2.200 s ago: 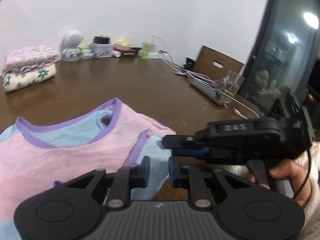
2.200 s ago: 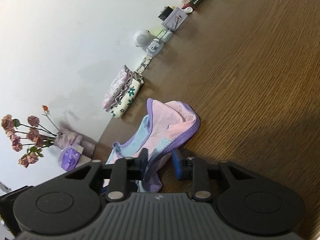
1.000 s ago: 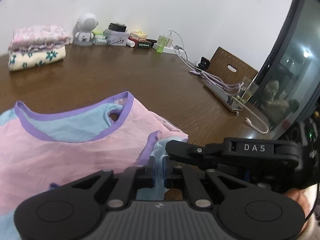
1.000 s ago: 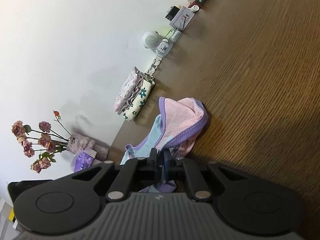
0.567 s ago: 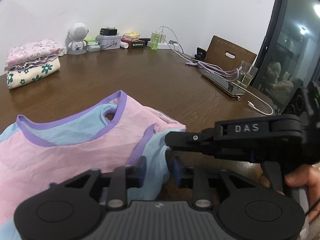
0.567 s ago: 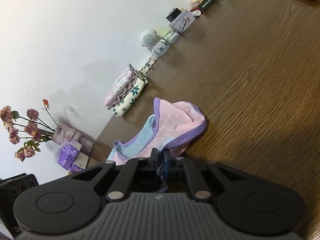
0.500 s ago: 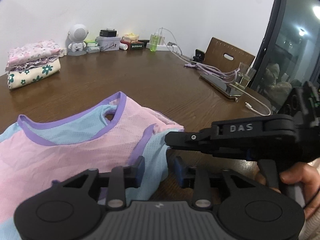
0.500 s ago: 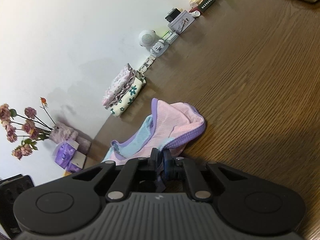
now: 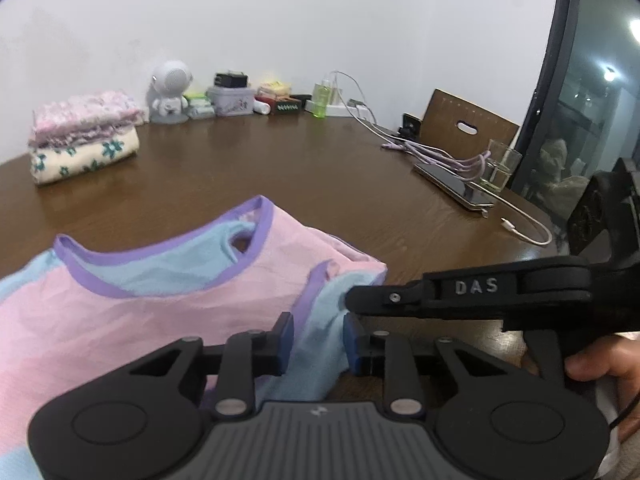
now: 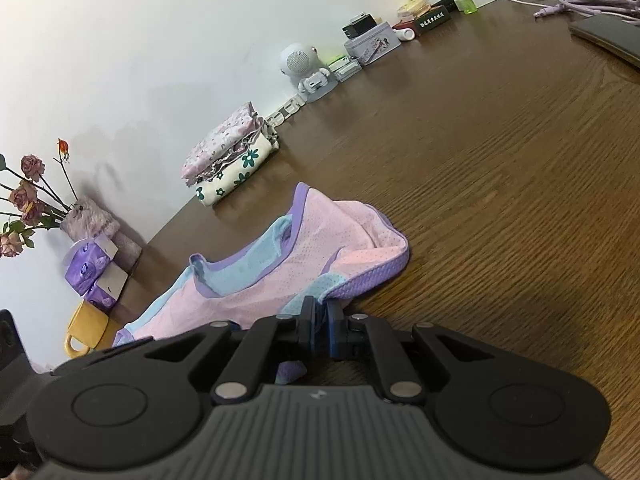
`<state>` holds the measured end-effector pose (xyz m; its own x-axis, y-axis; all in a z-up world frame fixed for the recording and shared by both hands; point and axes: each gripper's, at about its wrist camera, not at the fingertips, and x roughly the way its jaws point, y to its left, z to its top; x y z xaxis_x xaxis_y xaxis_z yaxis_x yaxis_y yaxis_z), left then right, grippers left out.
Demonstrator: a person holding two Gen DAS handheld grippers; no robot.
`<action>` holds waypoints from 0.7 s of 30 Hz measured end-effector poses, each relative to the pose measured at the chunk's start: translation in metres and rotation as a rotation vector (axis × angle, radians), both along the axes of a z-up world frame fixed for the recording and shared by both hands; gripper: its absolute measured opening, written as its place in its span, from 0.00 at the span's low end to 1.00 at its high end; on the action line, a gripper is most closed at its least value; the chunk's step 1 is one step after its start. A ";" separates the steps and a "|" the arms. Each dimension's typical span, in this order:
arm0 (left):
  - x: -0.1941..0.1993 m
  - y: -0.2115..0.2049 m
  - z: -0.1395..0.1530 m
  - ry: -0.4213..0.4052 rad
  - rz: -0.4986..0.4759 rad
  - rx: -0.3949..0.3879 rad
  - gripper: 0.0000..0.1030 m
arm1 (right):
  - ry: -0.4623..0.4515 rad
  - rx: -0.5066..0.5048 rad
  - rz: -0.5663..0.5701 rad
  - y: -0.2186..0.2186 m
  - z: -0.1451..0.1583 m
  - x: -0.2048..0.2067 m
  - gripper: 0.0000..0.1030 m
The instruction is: Fold clothes
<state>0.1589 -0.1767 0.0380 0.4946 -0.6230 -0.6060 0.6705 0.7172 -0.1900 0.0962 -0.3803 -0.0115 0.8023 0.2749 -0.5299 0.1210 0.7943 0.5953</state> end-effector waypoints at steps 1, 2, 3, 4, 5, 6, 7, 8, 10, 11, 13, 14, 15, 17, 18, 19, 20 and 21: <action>-0.001 -0.002 0.000 -0.002 -0.008 0.002 0.24 | 0.001 0.007 -0.001 -0.001 -0.001 0.001 0.07; -0.002 -0.004 0.000 -0.009 -0.014 0.008 0.24 | 0.000 0.018 -0.002 -0.002 -0.001 0.001 0.07; -0.003 -0.006 -0.001 -0.016 -0.021 0.013 0.24 | -0.004 0.029 -0.002 -0.003 -0.001 0.001 0.07; -0.004 -0.009 -0.001 -0.022 -0.028 0.019 0.23 | -0.008 0.038 -0.001 -0.003 -0.001 0.000 0.07; -0.004 -0.011 -0.002 -0.027 -0.035 0.025 0.17 | -0.013 0.047 0.000 -0.004 -0.001 0.000 0.07; -0.004 -0.013 -0.003 -0.030 -0.040 0.031 0.12 | -0.016 0.056 0.001 -0.004 -0.001 0.000 0.07; -0.004 -0.015 -0.005 -0.031 -0.042 0.038 0.04 | -0.019 0.064 0.002 -0.004 -0.001 0.000 0.07; -0.003 -0.015 -0.006 -0.026 -0.042 0.035 0.03 | -0.021 0.069 0.003 -0.004 -0.001 0.000 0.07; 0.001 -0.011 -0.007 0.004 -0.035 0.007 0.03 | -0.027 0.078 -0.001 -0.005 0.000 -0.002 0.07; 0.005 -0.008 -0.007 0.029 -0.029 -0.014 0.03 | -0.032 0.090 -0.003 -0.007 -0.001 -0.003 0.08; 0.012 -0.001 -0.008 0.080 -0.018 -0.056 0.03 | -0.040 0.110 -0.006 -0.010 -0.002 -0.005 0.11; 0.015 0.002 -0.009 0.109 -0.011 -0.079 0.03 | -0.044 0.121 -0.007 -0.011 -0.002 -0.006 0.11; 0.018 0.005 -0.010 0.136 -0.004 -0.100 0.03 | -0.047 0.134 -0.009 -0.012 -0.003 -0.007 0.11; 0.022 0.009 -0.010 0.162 0.011 -0.128 0.03 | -0.052 0.166 -0.009 -0.014 -0.006 -0.007 0.11; 0.023 0.011 -0.010 0.171 0.019 -0.140 0.03 | -0.054 0.181 -0.006 -0.015 -0.008 -0.007 0.11; 0.024 0.013 -0.010 0.176 0.029 -0.152 0.03 | -0.056 0.197 -0.003 -0.015 -0.009 -0.007 0.12; 0.025 0.014 -0.009 0.179 0.034 -0.160 0.03 | -0.058 0.212 0.001 -0.015 -0.011 -0.007 0.13; 0.025 0.015 -0.009 0.183 0.036 -0.164 0.02 | -0.058 0.226 0.006 -0.015 -0.013 -0.006 0.16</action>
